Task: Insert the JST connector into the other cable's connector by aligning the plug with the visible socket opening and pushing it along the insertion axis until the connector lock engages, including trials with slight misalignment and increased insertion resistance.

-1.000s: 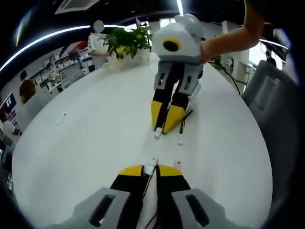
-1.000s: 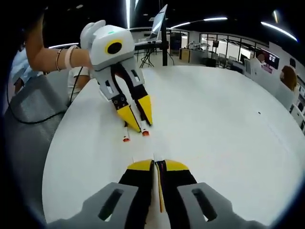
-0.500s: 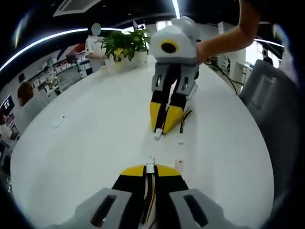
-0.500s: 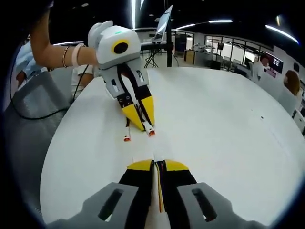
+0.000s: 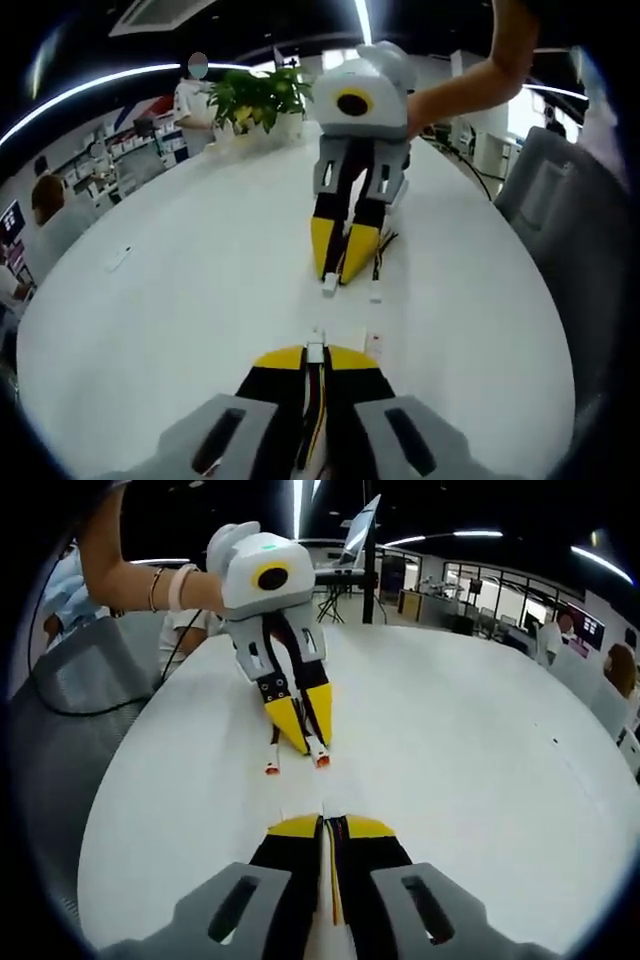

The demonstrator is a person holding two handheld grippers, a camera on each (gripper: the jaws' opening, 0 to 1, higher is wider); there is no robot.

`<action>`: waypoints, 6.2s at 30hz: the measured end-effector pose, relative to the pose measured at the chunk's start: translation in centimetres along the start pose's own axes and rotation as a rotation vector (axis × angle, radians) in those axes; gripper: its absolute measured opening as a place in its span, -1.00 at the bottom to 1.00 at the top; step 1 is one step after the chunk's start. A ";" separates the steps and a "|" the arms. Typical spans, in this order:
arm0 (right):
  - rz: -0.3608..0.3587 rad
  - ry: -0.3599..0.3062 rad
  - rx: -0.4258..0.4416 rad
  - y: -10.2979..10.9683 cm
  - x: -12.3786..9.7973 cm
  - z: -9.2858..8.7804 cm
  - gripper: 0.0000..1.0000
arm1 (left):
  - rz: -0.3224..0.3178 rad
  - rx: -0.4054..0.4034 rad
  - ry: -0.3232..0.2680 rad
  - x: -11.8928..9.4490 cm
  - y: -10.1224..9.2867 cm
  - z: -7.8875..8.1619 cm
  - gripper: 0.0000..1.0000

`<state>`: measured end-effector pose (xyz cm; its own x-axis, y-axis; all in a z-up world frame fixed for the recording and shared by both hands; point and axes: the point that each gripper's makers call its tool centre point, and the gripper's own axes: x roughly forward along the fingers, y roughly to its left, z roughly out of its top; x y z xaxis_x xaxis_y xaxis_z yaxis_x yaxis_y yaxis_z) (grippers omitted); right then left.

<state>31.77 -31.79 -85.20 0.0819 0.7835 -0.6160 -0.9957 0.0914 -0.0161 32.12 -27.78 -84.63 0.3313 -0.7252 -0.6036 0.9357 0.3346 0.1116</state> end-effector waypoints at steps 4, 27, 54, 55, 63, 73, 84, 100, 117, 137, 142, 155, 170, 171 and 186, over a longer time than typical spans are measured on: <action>0.005 -0.014 0.001 -0.1 -0.1 0.3 -0.93 | -0.007 0.001 -0.008 -0.1 -0.2 0.2 -1.00; 0.034 -0.066 -0.054 -0.2 -1.2 2.6 -0.93 | -0.032 0.039 -0.046 -1.2 -0.2 2.2 -1.00; 0.065 -0.090 -0.068 0.1 -0.5 4.0 -0.93 | -0.064 0.082 -0.033 -1.6 -0.2 3.2 -1.00; 0.065 -0.090 -0.068 0.1 -0.5 4.0 -0.93 | -0.065 0.081 -0.033 -1.6 -0.2 3.2 -1.00; 0.072 -0.084 -0.076 0.0 -0.4 4.0 -0.93 | -0.079 0.094 -0.023 -1.5 0.0 3.0 -1.00; 0.084 -0.069 -0.087 0.3 -0.5 3.8 -0.93 | -0.092 0.110 -0.011 -1.3 -0.1 2.9 -1.00; 0.094 -0.052 -0.104 0.4 -0.6 3.9 -0.94 | -0.105 0.118 0.005 -1.2 -0.2 2.8 -1.00; 0.101 -0.044 -0.140 0.5 -0.3 4.2 -0.94 | -0.113 0.085 0.003 -1.2 -0.3 3.2 -1.00; 0.098 -0.060 -0.124 0.3 -0.9 4.4 -0.95 | -0.113 0.093 -0.023 -1.2 -0.4 4.0 -1.00; 0.099 -0.065 -0.125 0.2 -0.8 4.4 -0.95 | -0.126 0.126 -0.004 -0.9 -0.3 3.9 -1.00; 0.088 -0.074 -0.102 -0.5 -0.4 4.1 -0.94 | -0.131 0.135 0.010 -0.4 0.4 3.7 -1.00; 0.076 -0.064 -0.092 -1.2 0.5 2.8 -0.94 | -0.155 0.170 0.038 0.9 0.9 2.6 -1.00; 0.077 -0.042 -0.085 -1.7 1.2 2.0 -0.93 | -0.168 0.148 0.044 1.7 0.9 1.7 -1.00; 0.078 -0.041 -0.085 -1.6 1.3 1.8 -0.93 | -0.170 0.148 0.046 1.7 0.9 1.7 -1.00; 0.083 -0.031 -0.088 -0.9 1.7 1.5 -0.93 | -0.171 0.142 0.058 1.9 0.6 1.2 -1.00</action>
<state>32.88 -29.66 -85.04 -0.0008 0.8049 -0.5934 -0.9990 -0.0276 -0.0362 33.44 -29.65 -84.79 0.1626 -0.7267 -0.6675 0.9867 0.1188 0.1110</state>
